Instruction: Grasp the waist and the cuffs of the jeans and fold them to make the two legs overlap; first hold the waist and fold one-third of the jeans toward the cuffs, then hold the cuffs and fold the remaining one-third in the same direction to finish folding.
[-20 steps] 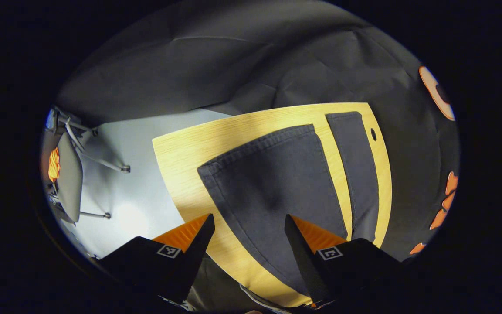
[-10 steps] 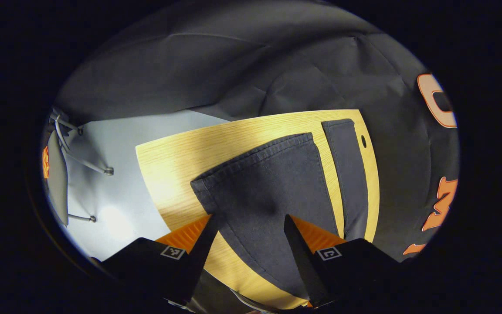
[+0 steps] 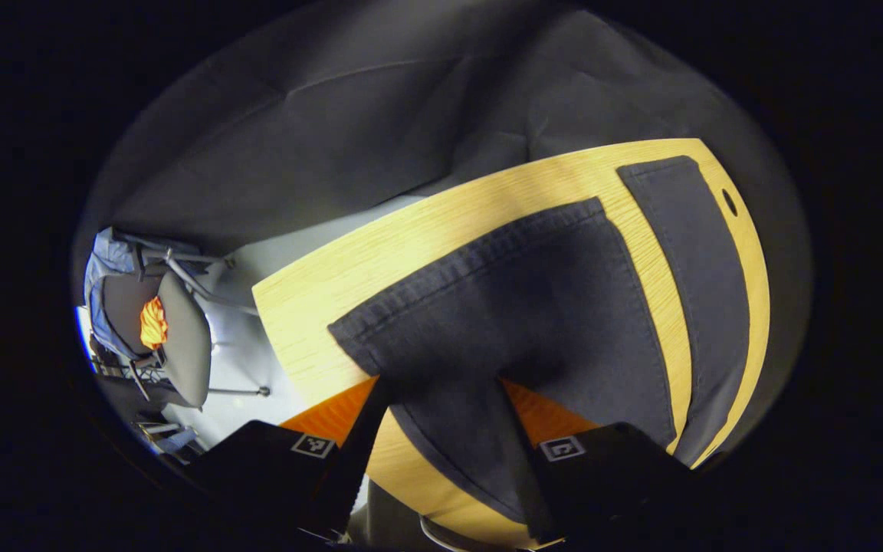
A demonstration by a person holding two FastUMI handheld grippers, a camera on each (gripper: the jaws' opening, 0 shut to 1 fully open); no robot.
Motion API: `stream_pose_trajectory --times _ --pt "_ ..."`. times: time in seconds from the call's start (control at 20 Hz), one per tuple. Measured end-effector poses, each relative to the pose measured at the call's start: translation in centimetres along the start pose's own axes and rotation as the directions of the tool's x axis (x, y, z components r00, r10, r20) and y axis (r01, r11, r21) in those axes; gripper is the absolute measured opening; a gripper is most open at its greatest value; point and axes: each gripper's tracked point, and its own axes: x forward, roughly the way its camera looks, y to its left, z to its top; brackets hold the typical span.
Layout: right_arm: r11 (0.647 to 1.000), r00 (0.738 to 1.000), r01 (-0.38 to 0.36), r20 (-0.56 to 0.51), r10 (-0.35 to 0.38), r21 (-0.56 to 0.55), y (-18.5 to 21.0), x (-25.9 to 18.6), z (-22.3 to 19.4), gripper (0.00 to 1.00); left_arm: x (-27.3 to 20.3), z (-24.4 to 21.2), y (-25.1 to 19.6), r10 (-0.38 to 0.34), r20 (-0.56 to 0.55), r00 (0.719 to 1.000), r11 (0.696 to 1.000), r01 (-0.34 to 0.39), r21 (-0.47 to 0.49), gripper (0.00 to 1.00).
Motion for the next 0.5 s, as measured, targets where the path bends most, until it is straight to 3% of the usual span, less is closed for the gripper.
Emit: stream_pose_trajectory --times 0.2,0.25,0.35,0.4,0.45,0.5 --pt "0.999 0.999 0.025 0.024 -0.026 0.045 -0.3 0.1 0.4 0.67 -0.2 -0.3 0.2 -0.017 -0.015 1.000 0.999 0.018 0.037 0.77" --pt "0.996 0.999 0.021 0.034 -0.024 0.082 -0.4 0.4 0.6 0.55 -0.3 -0.2 0.1 -0.028 -0.021 0.999 0.998 0.029 0.056 0.60" --pt "0.992 0.999 -0.001 0.047 -0.005 0.126 -0.7 0.2 0.7 0.18 -0.5 0.2 -0.6 -0.064 -0.003 0.998 0.996 0.064 0.068 0.29" --pt "0.992 0.997 -0.044 0.060 0.037 0.120 -0.5 0.3 0.8 0.22 0.0 0.4 -1.0 -0.111 0.015 0.994 0.992 0.110 0.068 0.14" --pt "0.979 0.996 -0.078 0.063 0.068 0.186 -0.3 0.1 0.7 0.22 -0.4 0.8 -1.4 -0.159 0.029 0.987 0.986 0.158 0.049 0.08" --pt "0.954 0.989 -0.141 0.071 0.126 0.263 0.5 0.5 0.7 0.09 -0.6 0.5 -1.5 -0.210 0.022 0.978 0.977 0.209 0.038 0.05"
